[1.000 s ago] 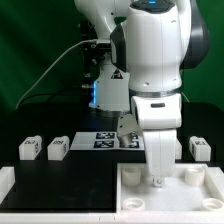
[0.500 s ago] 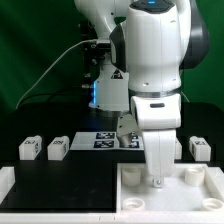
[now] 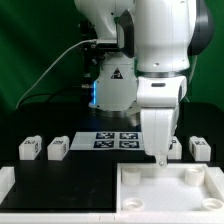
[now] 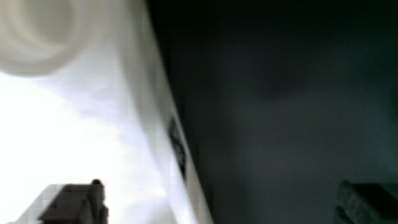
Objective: Assemble one leg
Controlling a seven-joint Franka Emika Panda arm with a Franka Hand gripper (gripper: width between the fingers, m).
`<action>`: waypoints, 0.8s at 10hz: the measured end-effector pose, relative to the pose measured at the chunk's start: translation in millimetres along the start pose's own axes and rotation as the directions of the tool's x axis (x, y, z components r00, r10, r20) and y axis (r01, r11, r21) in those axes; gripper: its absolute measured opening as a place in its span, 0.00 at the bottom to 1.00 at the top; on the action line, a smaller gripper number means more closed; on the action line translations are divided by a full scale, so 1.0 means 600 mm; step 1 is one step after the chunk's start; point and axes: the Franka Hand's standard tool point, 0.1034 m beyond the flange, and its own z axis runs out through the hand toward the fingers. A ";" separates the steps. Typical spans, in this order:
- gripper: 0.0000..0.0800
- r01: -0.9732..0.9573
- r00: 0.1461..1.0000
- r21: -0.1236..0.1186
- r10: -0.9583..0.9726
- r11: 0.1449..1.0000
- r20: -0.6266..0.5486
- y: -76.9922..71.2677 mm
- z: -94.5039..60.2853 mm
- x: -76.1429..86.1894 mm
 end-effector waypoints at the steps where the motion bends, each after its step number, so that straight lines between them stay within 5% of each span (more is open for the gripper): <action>1: 0.81 -0.169 0.986 -0.010 0.169 0.986 -0.014 -0.021 -0.009 0.021; 5: 0.81 -0.482 0.876 0.004 0.482 0.876 -0.033 -0.033 -0.009 0.034; 8: 0.81 -0.790 0.612 0.041 0.791 0.612 -0.016 -0.084 -0.007 0.081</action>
Offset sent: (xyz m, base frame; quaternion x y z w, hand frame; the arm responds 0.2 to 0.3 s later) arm 0.0000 0.0000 0.0000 0.0000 0.0000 0.2667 0.9638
